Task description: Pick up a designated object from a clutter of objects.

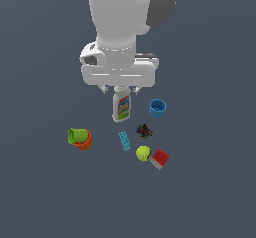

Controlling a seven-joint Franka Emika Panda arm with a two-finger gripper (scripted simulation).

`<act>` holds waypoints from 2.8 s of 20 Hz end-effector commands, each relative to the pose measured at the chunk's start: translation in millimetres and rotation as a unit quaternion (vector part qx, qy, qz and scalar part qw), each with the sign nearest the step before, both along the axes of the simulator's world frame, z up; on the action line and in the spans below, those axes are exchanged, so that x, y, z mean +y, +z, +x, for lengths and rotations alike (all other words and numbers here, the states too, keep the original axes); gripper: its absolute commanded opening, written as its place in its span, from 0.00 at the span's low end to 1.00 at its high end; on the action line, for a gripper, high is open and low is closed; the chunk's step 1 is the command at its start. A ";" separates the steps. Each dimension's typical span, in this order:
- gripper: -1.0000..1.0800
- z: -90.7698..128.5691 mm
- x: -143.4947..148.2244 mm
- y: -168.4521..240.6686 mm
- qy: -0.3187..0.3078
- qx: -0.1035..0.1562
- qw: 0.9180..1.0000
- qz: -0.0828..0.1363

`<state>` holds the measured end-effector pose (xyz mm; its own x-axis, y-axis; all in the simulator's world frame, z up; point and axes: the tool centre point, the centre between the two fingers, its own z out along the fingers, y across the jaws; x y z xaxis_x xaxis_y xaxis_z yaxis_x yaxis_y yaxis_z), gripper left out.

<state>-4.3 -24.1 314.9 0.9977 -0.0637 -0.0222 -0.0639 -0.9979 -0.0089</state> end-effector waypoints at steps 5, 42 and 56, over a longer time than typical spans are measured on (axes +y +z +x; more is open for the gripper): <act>0.96 0.9 4.7 -1.5 0.006 0.000 1.000 -0.003; 0.96 -3.1 84.9 -188.7 0.254 -0.007 0.967 -0.012; 0.96 -19.8 106.8 -235.1 0.317 -0.012 0.948 -0.001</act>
<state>-23.9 82.1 80.8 0.8378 0.5460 -0.0015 0.5460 -0.8378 0.0001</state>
